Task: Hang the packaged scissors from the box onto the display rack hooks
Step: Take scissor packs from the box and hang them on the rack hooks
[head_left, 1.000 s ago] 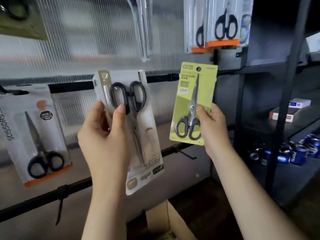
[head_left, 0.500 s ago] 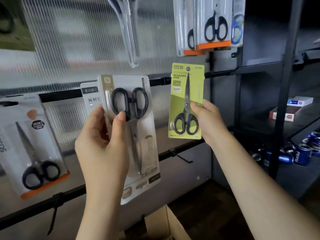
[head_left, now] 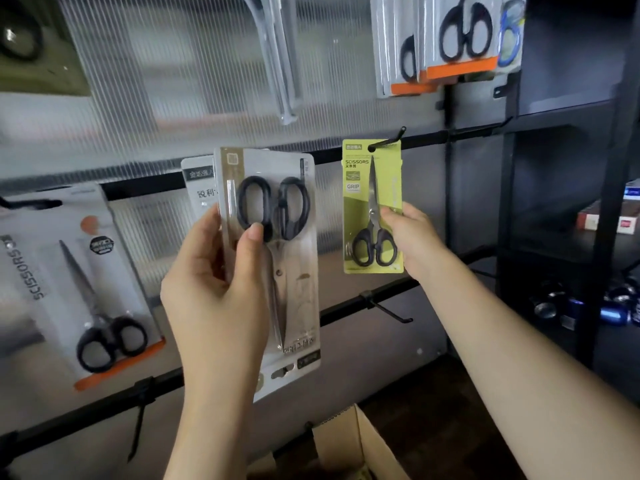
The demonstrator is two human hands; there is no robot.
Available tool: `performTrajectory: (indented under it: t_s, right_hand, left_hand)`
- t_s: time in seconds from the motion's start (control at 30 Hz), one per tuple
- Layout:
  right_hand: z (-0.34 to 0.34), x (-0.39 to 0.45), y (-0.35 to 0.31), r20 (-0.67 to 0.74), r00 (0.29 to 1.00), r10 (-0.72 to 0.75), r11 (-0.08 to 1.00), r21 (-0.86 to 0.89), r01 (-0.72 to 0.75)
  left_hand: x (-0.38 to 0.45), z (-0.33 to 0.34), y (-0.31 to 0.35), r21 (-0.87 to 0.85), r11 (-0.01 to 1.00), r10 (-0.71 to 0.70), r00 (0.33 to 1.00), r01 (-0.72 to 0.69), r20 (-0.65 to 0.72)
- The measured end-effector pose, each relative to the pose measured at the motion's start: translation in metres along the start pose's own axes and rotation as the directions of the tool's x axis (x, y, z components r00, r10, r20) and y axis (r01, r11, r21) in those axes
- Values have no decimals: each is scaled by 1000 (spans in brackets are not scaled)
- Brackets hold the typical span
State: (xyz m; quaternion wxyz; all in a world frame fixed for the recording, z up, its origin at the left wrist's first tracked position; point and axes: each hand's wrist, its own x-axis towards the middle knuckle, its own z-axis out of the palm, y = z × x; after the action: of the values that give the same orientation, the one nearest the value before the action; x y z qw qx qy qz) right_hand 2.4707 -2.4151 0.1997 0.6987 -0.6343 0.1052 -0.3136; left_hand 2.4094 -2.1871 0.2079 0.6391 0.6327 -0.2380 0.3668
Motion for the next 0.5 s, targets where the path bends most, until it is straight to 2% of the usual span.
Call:
performTrajectory:
  t_s: [0.2,0.27,0.37,0.43,0.5]
  right_hand:
    - [26,15,6,-83,996,19,998,-53,-24]
    - [32,18,10,-172,985,12,981,-188,-45]
    - [39,14,13,-292,953,-77,860,-502,-84]
    - [43,3,16,-304,945,-120,798,-596,-91]
    - [45,-10,22,-286,942,-178,785,-618,-39]
  left_hand:
    - [6,-8,0,-9,999,-52,998,52,-38]
    - [7,-9,0,-38,997,-71,997,70,-32]
    - [7,-8,-2,-70,994,-82,996,80,-34]
    - [7,-7,-5,-87,992,-89,996,86,-26]
    - [6,-7,-5,-101,990,-101,995,99,-15]
